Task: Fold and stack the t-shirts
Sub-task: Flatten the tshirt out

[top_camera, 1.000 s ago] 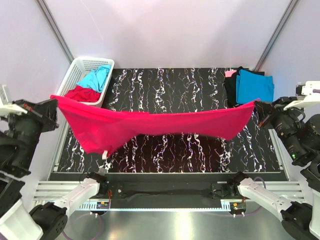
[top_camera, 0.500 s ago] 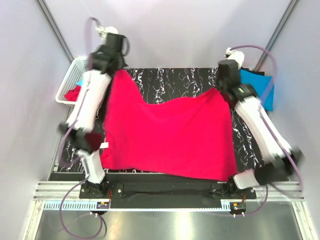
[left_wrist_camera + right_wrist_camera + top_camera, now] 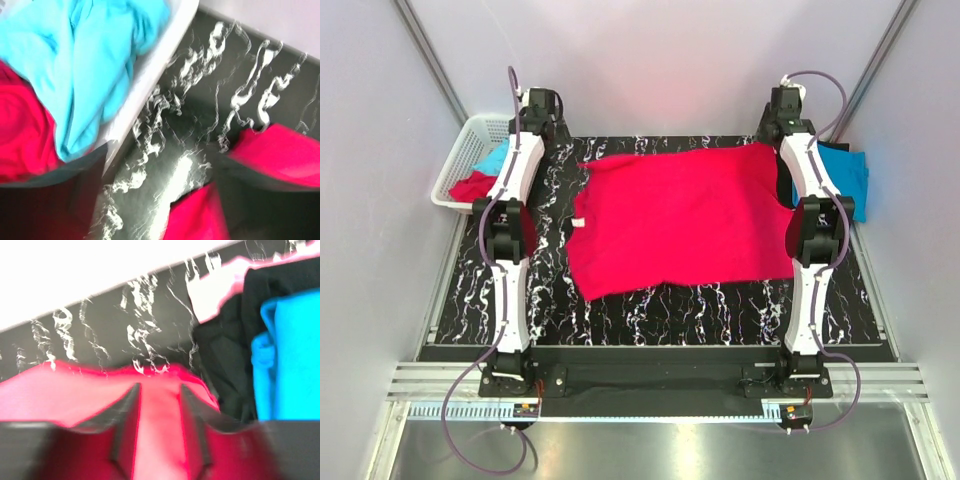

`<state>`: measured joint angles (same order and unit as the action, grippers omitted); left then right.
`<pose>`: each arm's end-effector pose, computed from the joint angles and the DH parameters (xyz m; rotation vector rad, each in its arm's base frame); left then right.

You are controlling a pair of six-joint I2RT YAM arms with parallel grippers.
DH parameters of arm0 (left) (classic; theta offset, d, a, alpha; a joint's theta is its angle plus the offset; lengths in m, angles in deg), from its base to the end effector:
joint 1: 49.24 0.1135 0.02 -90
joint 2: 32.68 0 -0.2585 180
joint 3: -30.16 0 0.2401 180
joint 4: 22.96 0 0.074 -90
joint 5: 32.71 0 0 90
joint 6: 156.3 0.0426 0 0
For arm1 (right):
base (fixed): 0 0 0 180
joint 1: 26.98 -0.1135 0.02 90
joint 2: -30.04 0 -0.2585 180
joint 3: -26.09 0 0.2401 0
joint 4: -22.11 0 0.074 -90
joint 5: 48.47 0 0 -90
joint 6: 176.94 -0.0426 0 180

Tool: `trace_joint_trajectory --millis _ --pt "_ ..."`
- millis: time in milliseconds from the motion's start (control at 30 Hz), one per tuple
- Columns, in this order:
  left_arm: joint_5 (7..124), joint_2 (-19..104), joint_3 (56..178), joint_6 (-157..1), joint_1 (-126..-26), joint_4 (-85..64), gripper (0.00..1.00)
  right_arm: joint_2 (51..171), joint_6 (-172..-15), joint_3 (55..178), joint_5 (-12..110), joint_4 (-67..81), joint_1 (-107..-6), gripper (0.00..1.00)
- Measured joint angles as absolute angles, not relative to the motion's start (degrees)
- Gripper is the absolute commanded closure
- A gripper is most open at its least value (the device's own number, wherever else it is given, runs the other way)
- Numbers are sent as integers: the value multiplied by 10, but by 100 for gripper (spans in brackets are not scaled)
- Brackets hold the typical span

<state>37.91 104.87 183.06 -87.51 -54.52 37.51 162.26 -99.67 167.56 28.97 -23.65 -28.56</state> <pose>0.5219 -0.0340 0.2706 -0.4799 2.2581 0.1649 0.5236 0.0052 0.2748 0.3335 2.1667 -0.1016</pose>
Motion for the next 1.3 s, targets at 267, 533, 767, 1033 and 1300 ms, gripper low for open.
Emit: trace_joint_trajectory --millis 267,533,767,1033,1300 --pt "448 1001 1756 -867 -569 284 1 1575 -970 1607 333 -213 -288 33" --pt "479 861 1605 -863 -624 299 1 1390 -1001 1372 342 -207 -288 33" --pt "524 622 1315 -945 -659 306 1 1140 -1078 1183 372 -216 -300 34" --pt "614 554 1114 -1024 -674 265 1 1093 -1113 1022 402 -248 -345 35" --pt "633 689 1165 -1044 -714 225 1 1176 -1104 1007 408 -273 -347 35"
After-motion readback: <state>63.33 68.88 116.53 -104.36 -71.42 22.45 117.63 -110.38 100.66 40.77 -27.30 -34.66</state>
